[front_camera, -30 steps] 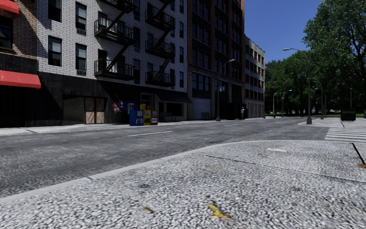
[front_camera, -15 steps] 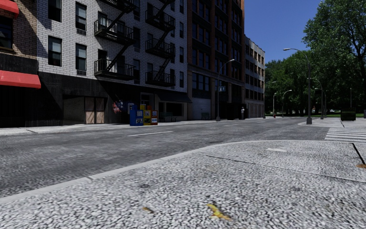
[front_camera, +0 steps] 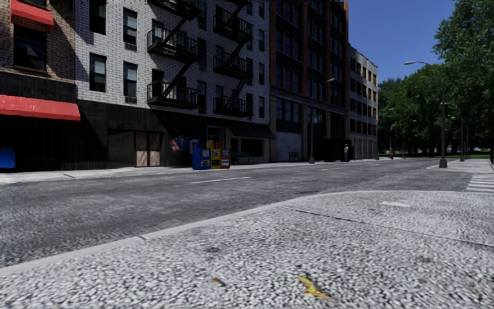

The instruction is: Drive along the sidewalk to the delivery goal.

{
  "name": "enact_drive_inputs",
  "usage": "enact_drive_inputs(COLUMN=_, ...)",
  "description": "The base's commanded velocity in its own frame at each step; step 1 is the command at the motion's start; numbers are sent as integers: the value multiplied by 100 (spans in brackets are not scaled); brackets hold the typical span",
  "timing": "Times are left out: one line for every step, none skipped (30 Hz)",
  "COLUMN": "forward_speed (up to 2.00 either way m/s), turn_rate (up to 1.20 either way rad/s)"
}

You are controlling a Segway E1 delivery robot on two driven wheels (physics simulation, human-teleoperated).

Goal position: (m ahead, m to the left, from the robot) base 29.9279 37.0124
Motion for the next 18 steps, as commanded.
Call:
enact_drive_inputs(forward_speed=0, turn_rate=120)
enact_drive_inputs(forward_speed=0, turn_rate=120)
enact_drive_inputs(forward_speed=0, turn_rate=120)
enact_drive_inputs(forward_speed=0, turn_rate=120)
enact_drive_inputs(forward_speed=0, turn_rate=120)
enact_drive_inputs(forward_speed=0, turn_rate=120)
enact_drive_inputs(forward_speed=0, turn_rate=120)
enact_drive_inputs(forward_speed=0, turn_rate=120)
enact_drive_inputs(forward_speed=0, turn_rate=120)
enact_drive_inputs(forward_speed=0, turn_rate=120)
enact_drive_inputs(forward_speed=0, turn_rate=120)
enact_drive_inputs(forward_speed=0, turn_rate=120)
enact_drive_inputs(forward_speed=0, turn_rate=120)
enact_drive_inputs(forward_speed=0, turn_rate=120)
enact_drive_inputs(forward_speed=0, turn_rate=120)
enact_drive_inputs(forward_speed=0, turn_rate=120)
enact_drive_inputs(forward_speed=0, turn_rate=120)
enact_drive_inputs(forward_speed=0, turn_rate=120)
